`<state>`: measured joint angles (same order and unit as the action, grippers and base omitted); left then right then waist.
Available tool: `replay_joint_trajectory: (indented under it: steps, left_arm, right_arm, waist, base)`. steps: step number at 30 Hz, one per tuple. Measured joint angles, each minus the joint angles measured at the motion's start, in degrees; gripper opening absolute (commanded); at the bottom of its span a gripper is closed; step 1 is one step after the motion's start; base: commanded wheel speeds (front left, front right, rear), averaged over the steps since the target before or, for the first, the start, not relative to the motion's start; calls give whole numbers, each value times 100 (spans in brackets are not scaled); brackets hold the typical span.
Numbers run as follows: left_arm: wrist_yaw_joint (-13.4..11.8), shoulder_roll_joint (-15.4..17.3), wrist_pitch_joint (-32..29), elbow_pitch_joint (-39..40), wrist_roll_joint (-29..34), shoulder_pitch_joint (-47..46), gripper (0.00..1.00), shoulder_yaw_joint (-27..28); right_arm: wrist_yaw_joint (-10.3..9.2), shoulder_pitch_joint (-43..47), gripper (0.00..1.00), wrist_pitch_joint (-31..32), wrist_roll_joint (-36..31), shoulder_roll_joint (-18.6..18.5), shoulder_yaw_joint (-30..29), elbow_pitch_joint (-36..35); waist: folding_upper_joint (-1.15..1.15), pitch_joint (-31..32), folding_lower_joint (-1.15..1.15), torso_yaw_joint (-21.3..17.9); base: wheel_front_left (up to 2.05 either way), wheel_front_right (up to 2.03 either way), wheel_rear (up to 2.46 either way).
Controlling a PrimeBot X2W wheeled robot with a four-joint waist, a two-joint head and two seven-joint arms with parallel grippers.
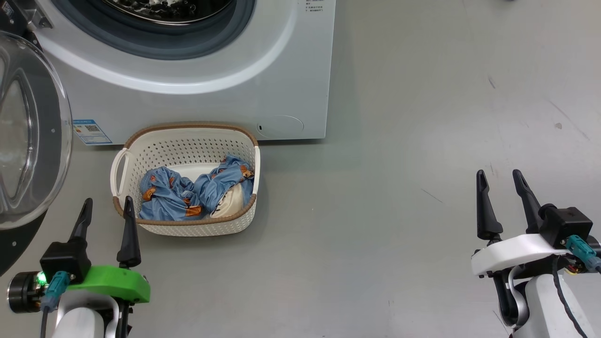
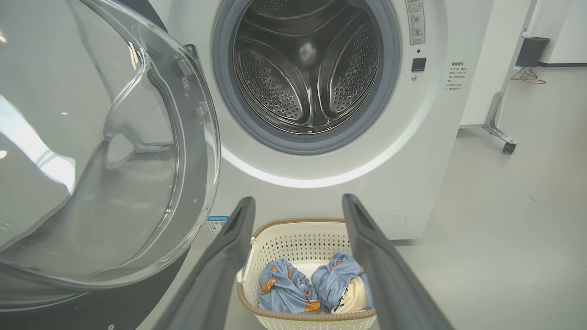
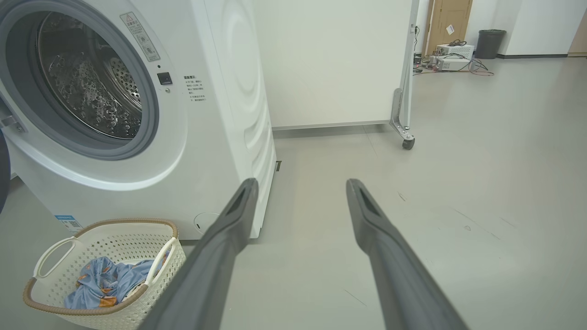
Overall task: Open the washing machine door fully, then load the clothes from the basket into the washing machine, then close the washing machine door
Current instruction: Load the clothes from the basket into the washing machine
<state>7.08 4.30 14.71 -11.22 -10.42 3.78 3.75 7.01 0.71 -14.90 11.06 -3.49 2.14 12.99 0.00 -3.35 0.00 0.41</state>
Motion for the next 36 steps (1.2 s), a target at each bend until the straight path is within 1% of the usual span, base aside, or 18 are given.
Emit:
replay_joint_trajectory:
  steps: [11, 26, 36]
  left_arm:
    - [2, -29, 0, -3, 0, -13, 100, 32]
    - [1, -105, 0, 41, -8, -74, 100, 220]
    - [-3, -120, 0, 45, -1, -138, 100, 354]
  right_arm:
    - [0, -2, 100, 0, 0, 2, -13, -4]
    - [0, -18, 100, 0, 0, 4, -25, -19]
    - [0, -21, 100, 0, 0, 9, -40, -21]
  waist:
    - [0, -96, 0, 61]
    - [0, -227, 0, 117]
    - [0, -307, 0, 125]
  base:
    - [63, -63, 0]
    - [97, -97, 0]
    - [59, -59, 0]
